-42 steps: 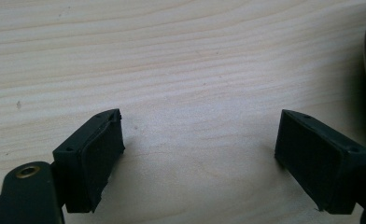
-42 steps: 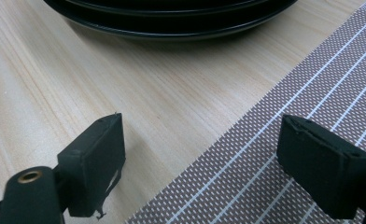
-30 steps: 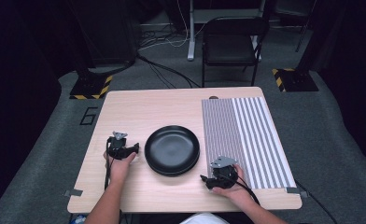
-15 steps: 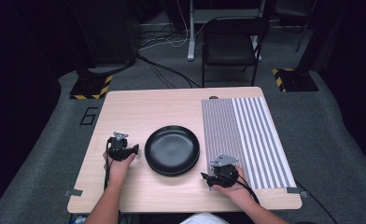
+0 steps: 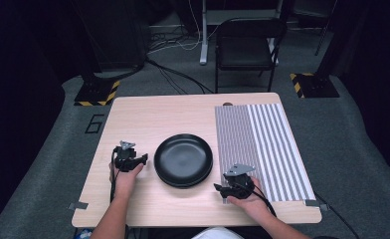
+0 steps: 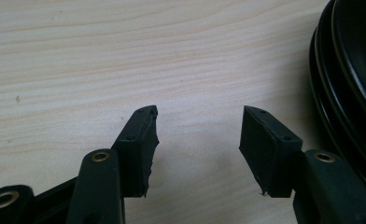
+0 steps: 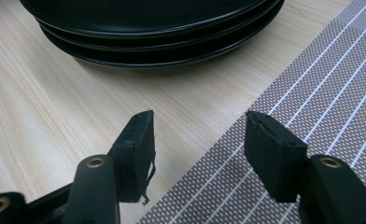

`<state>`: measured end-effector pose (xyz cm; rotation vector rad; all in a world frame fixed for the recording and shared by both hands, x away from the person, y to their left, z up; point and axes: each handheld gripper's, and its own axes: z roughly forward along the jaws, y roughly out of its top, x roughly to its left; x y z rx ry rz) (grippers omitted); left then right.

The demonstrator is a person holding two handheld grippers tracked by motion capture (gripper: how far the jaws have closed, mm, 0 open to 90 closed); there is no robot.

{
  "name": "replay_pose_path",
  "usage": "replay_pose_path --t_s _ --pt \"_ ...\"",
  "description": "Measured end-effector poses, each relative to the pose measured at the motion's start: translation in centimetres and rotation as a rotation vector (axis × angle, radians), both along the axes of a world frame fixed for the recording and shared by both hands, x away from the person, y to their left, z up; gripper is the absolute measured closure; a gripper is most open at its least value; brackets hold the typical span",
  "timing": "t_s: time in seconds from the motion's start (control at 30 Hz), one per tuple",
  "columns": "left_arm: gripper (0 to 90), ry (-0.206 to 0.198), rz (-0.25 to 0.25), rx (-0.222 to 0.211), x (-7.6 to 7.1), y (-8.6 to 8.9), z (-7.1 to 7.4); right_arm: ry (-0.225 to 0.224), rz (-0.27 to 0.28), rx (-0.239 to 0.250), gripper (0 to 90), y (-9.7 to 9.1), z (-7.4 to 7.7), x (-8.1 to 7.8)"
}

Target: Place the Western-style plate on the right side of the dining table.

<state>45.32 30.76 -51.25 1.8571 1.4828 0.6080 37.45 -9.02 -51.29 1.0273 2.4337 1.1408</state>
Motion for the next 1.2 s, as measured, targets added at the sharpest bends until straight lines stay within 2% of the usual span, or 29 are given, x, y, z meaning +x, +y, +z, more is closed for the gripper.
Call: replay_pose_path --t_s 0.17,0.37,0.5,0.53,0.7,0.73,0.9,1.2 --pt "48.1 0.020 -0.004 0.013 -0.1 -0.1 0.1 -0.005 0.018 -0.027 45.7 -0.3 1.0 0.4" --pt "50.5 0.021 -0.010 -0.003 -0.2 -0.2 0.1 -0.003 0.003 -0.020 46.7 -0.6 1.4 0.8" --pt "49.3 0.016 -0.008 -0.006 -0.3 -0.1 0.4 -0.005 -0.024 0.008 46.8 -0.8 1.8 1.3" --pt "49.3 0.007 0.004 -0.014 -0.3 -0.1 0.4 -0.008 -0.026 0.009 46.9 -0.7 1.9 1.3" --pt "51.2 0.005 -0.007 -0.030 -0.5 0.0 0.7 -0.018 -0.028 0.005 46.8 -0.8 2.0 1.6" --pt "52.1 -0.001 -0.012 -0.046 -0.6 0.1 0.9 -0.020 -0.035 0.020 46.9 -0.8 2.1 1.7" --pt "52.4 0.008 -0.014 -0.057 -0.7 -0.1 1.0 -0.012 -0.034 0.034 47.9 -0.8 2.3 2.0" --pt "52.3 -0.010 -0.023 -0.093 -1.0 -0.1 1.7 -0.014 -0.048 0.037 48.6 -0.4 2.7 2.5"
